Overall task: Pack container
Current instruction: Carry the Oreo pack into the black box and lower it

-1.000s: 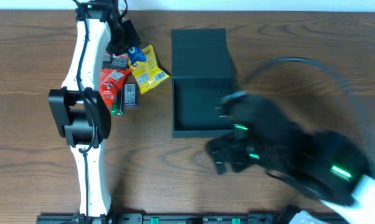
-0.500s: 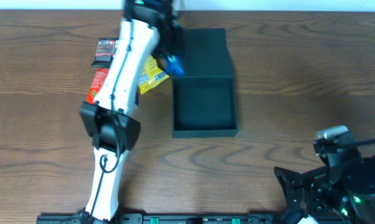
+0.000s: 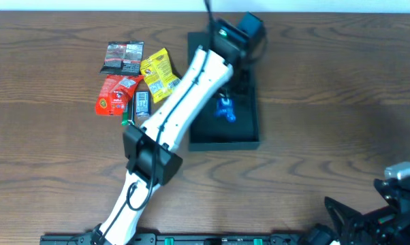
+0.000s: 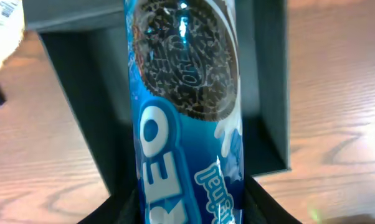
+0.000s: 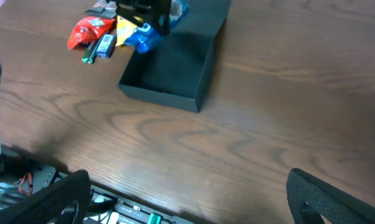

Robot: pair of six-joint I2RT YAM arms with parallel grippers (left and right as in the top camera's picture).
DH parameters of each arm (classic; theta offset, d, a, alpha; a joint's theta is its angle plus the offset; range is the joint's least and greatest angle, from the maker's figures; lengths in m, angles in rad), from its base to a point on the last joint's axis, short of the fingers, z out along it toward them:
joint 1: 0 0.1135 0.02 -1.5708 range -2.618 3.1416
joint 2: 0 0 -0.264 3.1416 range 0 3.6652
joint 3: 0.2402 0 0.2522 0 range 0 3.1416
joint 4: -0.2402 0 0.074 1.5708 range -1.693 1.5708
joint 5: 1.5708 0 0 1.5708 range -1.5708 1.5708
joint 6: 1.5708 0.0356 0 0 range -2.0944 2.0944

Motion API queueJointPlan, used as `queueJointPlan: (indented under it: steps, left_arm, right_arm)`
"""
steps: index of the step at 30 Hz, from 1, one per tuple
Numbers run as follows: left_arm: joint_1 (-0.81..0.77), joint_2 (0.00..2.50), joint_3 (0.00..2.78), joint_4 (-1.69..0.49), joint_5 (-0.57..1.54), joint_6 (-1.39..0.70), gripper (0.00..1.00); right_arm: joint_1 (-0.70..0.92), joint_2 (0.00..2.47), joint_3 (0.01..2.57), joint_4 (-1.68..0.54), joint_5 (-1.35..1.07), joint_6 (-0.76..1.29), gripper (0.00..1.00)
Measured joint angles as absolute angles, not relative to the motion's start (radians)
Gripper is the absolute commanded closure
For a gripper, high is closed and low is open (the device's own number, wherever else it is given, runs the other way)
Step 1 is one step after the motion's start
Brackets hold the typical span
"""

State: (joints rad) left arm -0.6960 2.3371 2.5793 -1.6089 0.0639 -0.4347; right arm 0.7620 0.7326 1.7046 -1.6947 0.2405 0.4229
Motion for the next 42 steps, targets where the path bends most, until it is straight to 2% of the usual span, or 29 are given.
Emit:
queueJointPlan:
  steps: [7,11,13,17,19,25,34,42]
  left_arm:
    - [-0.729,2.148,2.561,-1.611,-0.005,-0.364,0.94]
    - [-0.69,1.964,2.384,-1.592,0.018,-0.331,0.94]
    - [-0.65,1.847,2.187,-1.473,0.046,-0.313,0.9]
    - [-0.612,1.716,1.837,-1.196,0.075,-0.286,0.89]
    - [-0.643,1.715,1.716,-1.087,0.083,-0.288,0.88]
    - [-0.713,1.784,1.597,-0.905,0.103,-0.348,0.88]
    - [-0.746,1.945,1.588,-0.844,0.105,-0.597,0.89]
    - [-0.807,1.999,1.588,-0.784,0.09,-0.702,0.86]
  right_arm:
    - [0.762,0.723,1.705,-1.694,0.244,0.403,0.01]
    - [0.762,0.723,1.705,-1.694,0.244,0.401,0.01]
    - [0.761,0.723,1.705,-1.695,0.244,0.401,0.01]
    - [0.761,0.723,1.704,-1.695,0.241,0.401,0.01]
    - [0.761,0.723,1.704,-1.695,0.237,0.401,0.01]
    - [0.761,0.723,1.704,-1.695,0.217,0.411,0.01]
    - [0.761,0.723,1.704,-1.695,0.205,0.426,0.01]
    - [0.761,0.723,1.704,-1.695,0.201,0.429,0.01]
